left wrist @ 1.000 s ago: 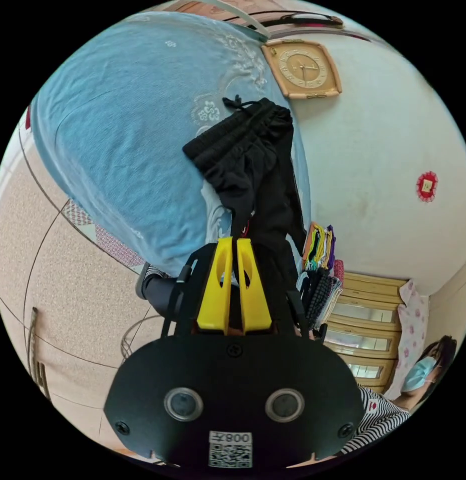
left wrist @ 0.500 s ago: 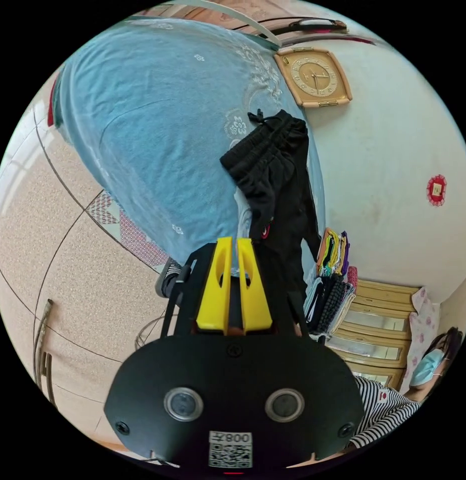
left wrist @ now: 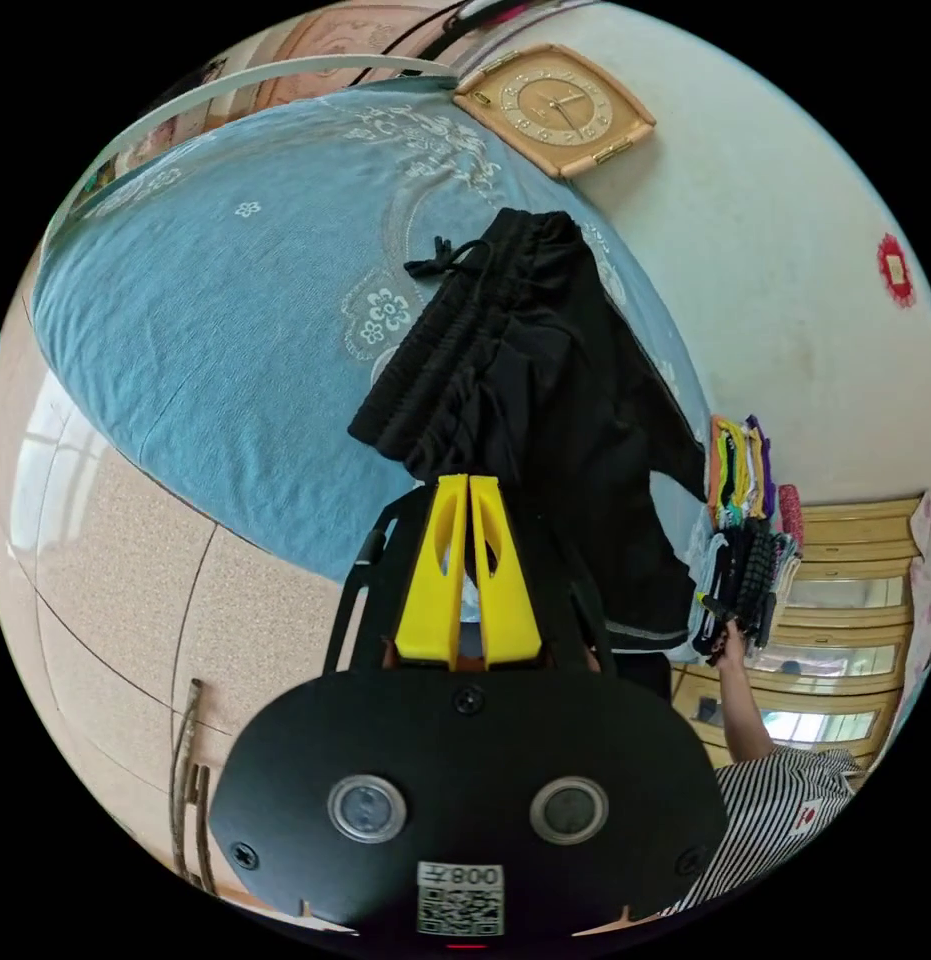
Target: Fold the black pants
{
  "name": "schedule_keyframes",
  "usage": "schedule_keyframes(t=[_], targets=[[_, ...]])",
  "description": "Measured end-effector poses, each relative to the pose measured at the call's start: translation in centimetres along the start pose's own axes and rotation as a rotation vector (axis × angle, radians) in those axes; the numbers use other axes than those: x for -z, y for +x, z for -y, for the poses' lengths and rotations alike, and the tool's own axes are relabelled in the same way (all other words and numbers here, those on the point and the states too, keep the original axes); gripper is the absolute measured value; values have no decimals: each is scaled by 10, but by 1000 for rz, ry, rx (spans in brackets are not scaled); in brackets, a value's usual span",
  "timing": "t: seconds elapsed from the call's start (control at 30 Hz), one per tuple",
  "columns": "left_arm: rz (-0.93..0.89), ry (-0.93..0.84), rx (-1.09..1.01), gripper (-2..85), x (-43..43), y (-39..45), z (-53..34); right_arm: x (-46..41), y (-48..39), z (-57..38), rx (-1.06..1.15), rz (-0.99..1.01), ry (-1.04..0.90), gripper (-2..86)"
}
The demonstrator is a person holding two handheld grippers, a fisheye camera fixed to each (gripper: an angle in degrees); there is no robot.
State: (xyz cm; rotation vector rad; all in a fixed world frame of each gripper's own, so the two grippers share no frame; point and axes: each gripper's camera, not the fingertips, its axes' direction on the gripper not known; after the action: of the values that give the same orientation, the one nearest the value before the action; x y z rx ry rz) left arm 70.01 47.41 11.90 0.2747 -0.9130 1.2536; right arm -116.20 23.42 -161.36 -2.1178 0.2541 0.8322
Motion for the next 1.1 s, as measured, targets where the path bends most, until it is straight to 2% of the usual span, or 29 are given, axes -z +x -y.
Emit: schedule_keyframes(t=[0.07, 0.2, 0.3, 0.37, 0.5, 0.63, 0.73, 0.87, 1.0, 1.1], targets=[[65, -48, -26, 3, -16, 17, 9, -18, -10, 9, 13, -97, -78, 0], [2, -26, 5, 3, -23, 41, 21, -16, -46, 3, 99, -257, 31, 1], [37, 20, -2, 3, -18, 75, 27, -12, -64, 5, 133, -327, 44, 1], [62, 56, -69, 5, -16, 111, 33, -3, -63, 17, 81, -289, -4, 1], [13, 61, -302, 12, -39, 216, 62, 38, -51, 39, -38, -155, 141, 2], [1, 20, -516, 39, -86, 324, 103, 59, -46, 85, -66, -68, 205, 6], [-4, 1, -578, 65, -110, 376, 124, 66, -46, 135, -71, -23, 207, 20], [40, 13, -581, 70, -113, 398, 129, 68, -44, 197, -85, 33, 182, 51], [73, 132, -555, 71, -91, 404, 117, 75, -39, 238, -122, 57, 211, 67], [63, 75, -666, 73, -113, 440, 120, 78, -37, 263, -141, 75, 207, 71]])
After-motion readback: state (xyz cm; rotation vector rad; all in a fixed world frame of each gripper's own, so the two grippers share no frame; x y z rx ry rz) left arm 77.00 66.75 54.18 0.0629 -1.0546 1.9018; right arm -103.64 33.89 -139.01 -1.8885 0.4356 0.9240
